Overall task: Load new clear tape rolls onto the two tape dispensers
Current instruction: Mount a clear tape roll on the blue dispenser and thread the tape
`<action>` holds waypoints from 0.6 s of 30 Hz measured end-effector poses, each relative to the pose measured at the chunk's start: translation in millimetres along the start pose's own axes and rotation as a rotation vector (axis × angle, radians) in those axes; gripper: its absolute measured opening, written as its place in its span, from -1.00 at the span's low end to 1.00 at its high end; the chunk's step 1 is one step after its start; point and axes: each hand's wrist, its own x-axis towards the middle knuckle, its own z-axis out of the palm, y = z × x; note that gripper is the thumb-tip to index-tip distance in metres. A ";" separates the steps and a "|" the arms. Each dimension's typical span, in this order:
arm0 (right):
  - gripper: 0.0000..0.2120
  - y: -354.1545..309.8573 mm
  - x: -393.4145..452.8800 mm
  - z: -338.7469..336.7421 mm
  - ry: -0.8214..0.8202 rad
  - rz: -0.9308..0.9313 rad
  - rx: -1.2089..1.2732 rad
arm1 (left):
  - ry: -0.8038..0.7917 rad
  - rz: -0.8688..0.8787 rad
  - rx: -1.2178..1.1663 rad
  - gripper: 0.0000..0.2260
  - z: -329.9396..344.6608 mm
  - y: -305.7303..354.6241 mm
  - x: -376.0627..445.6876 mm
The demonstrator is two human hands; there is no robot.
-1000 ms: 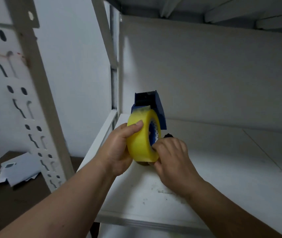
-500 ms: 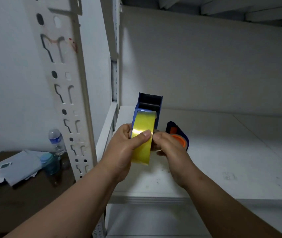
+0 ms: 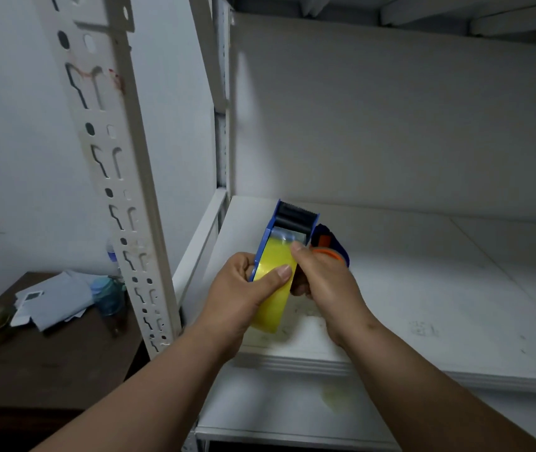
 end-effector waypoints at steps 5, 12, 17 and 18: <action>-0.73 6.0 7.8 -6.0 0.260 -0.206 -0.142 | 0.021 -0.044 -0.012 -0.60 6.7 -11.1 -6.5; -0.86 7.8 20.4 2.3 0.199 -0.311 -0.337 | 0.008 -0.105 0.018 -0.62 0.2 -19.2 -3.4; -0.72 8.6 24.2 20.4 0.142 -0.327 -0.466 | 0.079 -0.136 0.064 -0.65 -14.3 -19.8 4.4; -0.72 9.0 24.1 24.5 0.139 -0.336 -0.478 | 0.086 -0.144 0.078 -0.67 -16.1 -18.7 5.7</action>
